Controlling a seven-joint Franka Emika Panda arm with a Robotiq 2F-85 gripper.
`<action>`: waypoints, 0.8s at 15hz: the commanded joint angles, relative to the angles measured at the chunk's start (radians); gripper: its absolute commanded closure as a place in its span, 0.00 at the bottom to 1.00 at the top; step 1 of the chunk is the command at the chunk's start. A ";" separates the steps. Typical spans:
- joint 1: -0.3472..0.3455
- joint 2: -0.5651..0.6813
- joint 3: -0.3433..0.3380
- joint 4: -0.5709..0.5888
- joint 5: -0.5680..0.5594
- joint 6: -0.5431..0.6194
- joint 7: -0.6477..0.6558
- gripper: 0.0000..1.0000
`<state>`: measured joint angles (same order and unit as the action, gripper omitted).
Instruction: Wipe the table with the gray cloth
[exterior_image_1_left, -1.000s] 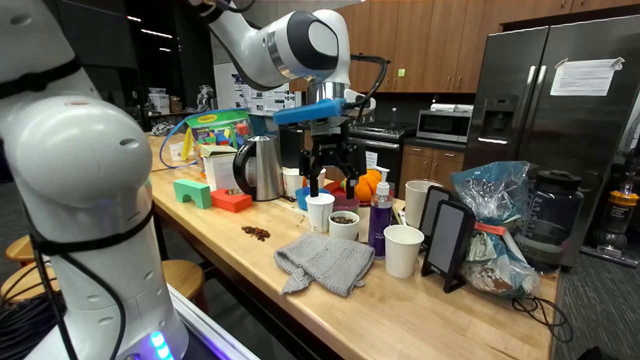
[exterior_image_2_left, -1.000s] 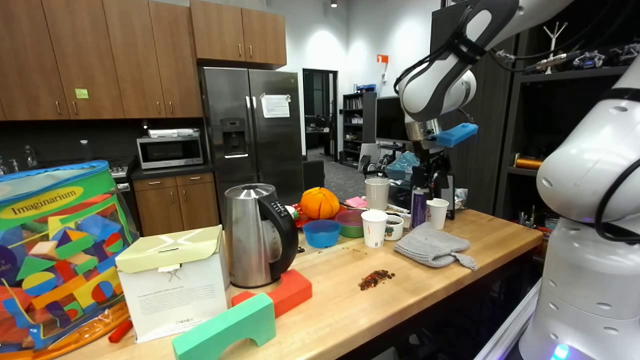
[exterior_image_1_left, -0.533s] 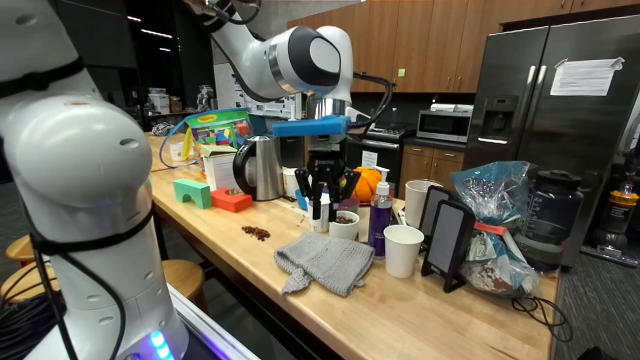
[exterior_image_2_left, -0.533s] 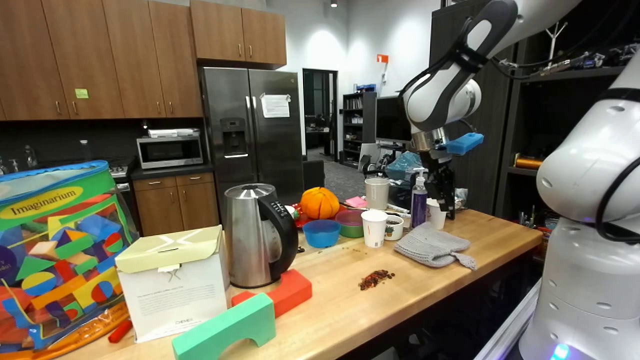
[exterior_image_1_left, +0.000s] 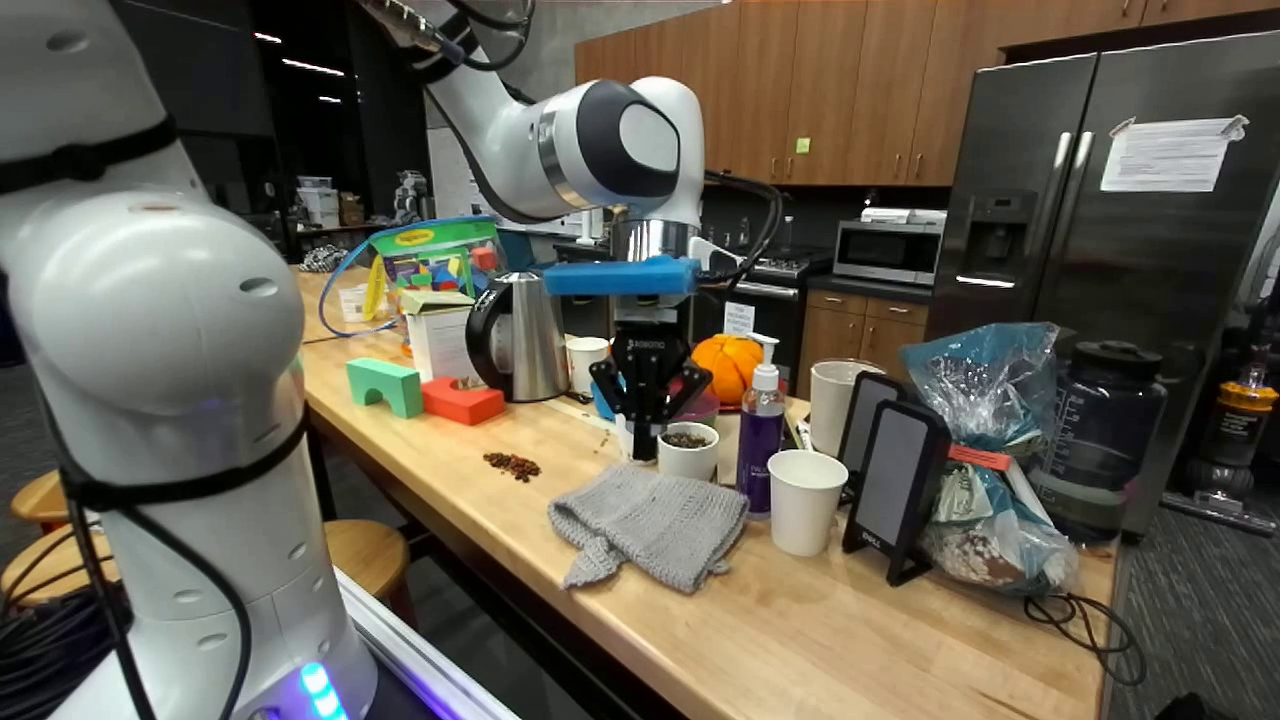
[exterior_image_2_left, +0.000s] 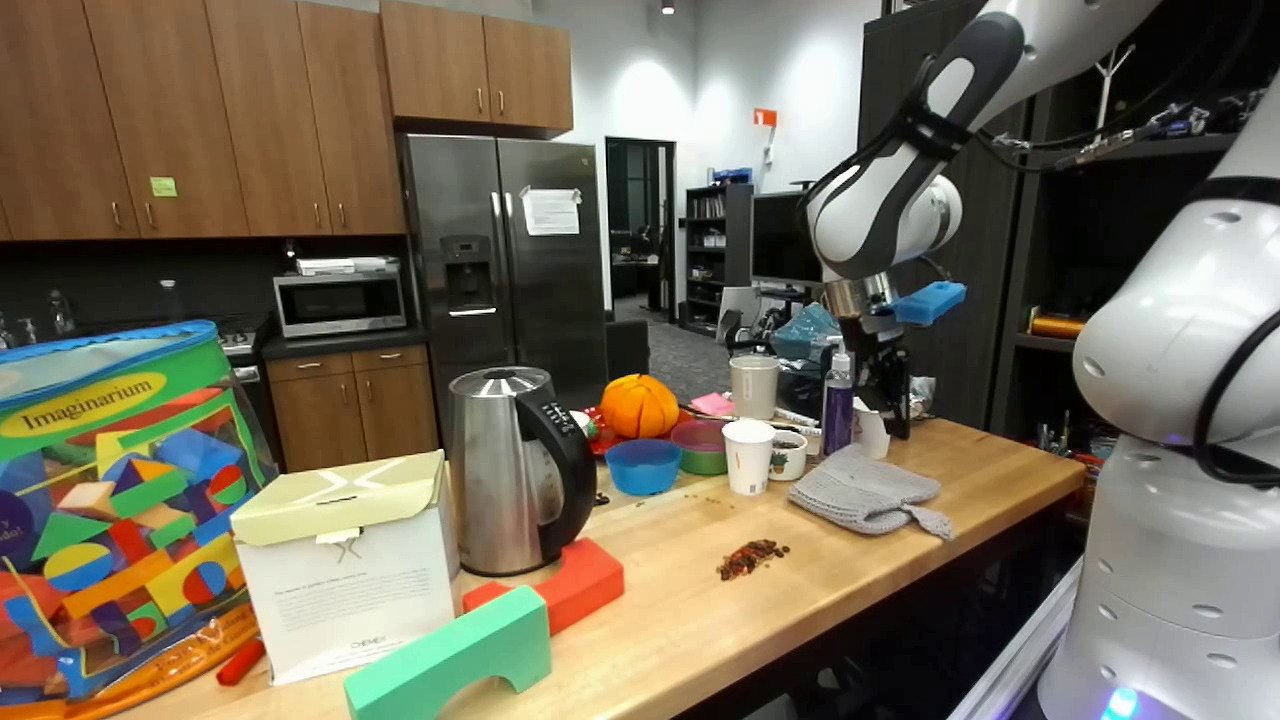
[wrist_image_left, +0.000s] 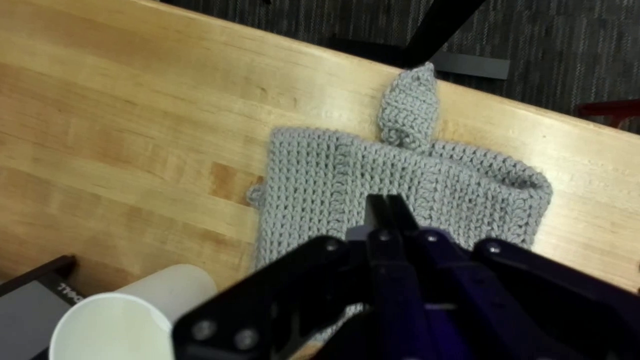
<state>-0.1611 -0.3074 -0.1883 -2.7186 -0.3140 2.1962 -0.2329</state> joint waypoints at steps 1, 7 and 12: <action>-0.010 0.012 -0.003 -0.006 -0.004 0.053 -0.015 0.63; -0.008 0.022 -0.003 -0.002 0.005 0.070 -0.019 0.24; -0.011 0.027 0.011 -0.008 0.010 0.144 0.060 0.00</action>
<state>-0.1611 -0.2907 -0.1871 -2.7235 -0.3139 2.2807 -0.2249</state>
